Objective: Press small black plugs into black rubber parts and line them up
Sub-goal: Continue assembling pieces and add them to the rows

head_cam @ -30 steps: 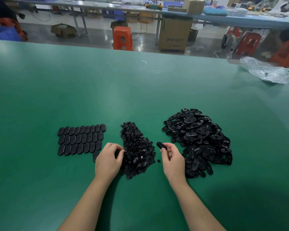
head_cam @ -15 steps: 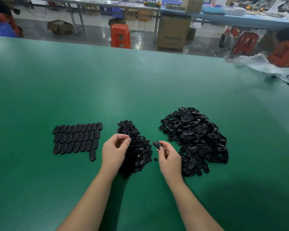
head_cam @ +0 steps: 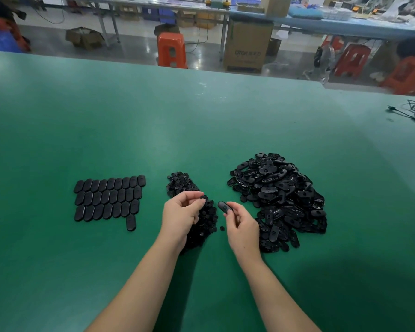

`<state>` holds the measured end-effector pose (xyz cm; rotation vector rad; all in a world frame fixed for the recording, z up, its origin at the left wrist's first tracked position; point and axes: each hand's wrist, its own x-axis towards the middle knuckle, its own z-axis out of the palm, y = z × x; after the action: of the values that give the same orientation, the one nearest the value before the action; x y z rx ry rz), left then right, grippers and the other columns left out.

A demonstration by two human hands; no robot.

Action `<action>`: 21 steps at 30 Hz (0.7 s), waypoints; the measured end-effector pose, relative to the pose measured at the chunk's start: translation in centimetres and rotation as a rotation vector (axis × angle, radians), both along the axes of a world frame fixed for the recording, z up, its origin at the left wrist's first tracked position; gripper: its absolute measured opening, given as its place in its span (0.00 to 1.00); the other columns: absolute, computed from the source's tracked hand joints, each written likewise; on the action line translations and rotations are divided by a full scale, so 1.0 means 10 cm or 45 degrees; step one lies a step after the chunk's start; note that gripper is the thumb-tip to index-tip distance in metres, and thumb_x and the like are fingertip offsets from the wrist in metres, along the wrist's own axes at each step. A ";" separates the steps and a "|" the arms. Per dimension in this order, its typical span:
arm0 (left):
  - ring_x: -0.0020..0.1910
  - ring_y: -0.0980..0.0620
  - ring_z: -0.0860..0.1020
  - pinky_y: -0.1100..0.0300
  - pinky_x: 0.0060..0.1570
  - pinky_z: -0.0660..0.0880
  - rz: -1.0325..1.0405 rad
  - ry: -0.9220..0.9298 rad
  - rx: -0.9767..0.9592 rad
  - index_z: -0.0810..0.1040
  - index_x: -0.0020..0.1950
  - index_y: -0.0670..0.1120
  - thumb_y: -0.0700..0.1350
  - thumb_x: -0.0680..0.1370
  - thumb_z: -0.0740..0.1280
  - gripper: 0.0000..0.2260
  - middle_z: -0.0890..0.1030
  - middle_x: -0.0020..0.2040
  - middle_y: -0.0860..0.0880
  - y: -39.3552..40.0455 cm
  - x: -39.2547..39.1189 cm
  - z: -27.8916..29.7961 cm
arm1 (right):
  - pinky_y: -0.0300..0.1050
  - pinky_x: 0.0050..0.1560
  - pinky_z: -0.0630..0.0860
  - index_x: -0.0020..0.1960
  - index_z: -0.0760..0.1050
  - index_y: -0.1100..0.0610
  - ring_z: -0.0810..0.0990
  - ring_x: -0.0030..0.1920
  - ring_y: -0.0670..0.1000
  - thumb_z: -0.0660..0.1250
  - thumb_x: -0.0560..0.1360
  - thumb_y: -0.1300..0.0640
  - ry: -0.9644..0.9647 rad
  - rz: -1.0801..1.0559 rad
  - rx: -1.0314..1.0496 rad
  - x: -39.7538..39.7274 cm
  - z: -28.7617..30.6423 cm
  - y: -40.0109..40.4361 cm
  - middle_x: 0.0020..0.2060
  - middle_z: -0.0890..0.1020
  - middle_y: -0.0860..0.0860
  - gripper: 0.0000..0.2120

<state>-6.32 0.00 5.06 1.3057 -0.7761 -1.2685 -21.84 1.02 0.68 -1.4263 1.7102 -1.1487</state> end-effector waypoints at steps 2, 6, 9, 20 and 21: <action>0.24 0.54 0.67 0.65 0.25 0.67 -0.039 -0.054 0.026 0.86 0.44 0.46 0.35 0.76 0.73 0.06 0.76 0.27 0.50 -0.02 -0.02 0.00 | 0.49 0.54 0.82 0.62 0.80 0.56 0.84 0.50 0.44 0.64 0.81 0.61 -0.012 0.001 -0.004 0.01 0.00 0.00 0.50 0.86 0.48 0.12; 0.26 0.58 0.73 0.67 0.29 0.71 -0.129 -0.424 -0.013 0.85 0.42 0.51 0.38 0.76 0.72 0.08 0.81 0.31 0.55 -0.07 -0.11 -0.01 | 0.49 0.56 0.81 0.61 0.80 0.56 0.84 0.51 0.44 0.64 0.81 0.63 -0.020 -0.001 -0.015 0.01 0.00 0.00 0.50 0.86 0.48 0.12; 0.33 0.64 0.78 0.73 0.37 0.72 -0.204 -0.764 -0.049 0.82 0.41 0.57 0.41 0.75 0.73 0.09 0.84 0.36 0.57 -0.10 -0.19 0.00 | 0.51 0.57 0.80 0.62 0.80 0.57 0.84 0.52 0.46 0.63 0.81 0.64 -0.028 0.005 -0.004 0.01 0.01 0.00 0.51 0.86 0.49 0.12; 0.32 0.60 0.76 0.71 0.31 0.69 -0.286 -0.952 0.007 0.83 0.42 0.51 0.41 0.75 0.71 0.06 0.83 0.37 0.56 -0.13 -0.38 0.01 | 0.46 0.55 0.80 0.62 0.81 0.56 0.84 0.50 0.46 0.66 0.80 0.61 0.018 0.004 -0.009 0.00 0.02 0.00 0.50 0.86 0.48 0.12; 0.32 0.60 0.76 0.70 0.32 0.69 -0.289 -0.951 0.007 0.83 0.41 0.51 0.42 0.75 0.71 0.06 0.83 0.37 0.56 -0.13 -0.38 0.02 | 0.46 0.55 0.80 0.62 0.81 0.56 0.84 0.50 0.46 0.66 0.80 0.62 0.023 0.005 -0.012 0.00 0.01 0.00 0.50 0.86 0.48 0.12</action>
<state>-10.14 -1.30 5.23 1.7550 -1.4730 -0.9333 -21.83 1.00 0.81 -1.4494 1.7157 -1.1468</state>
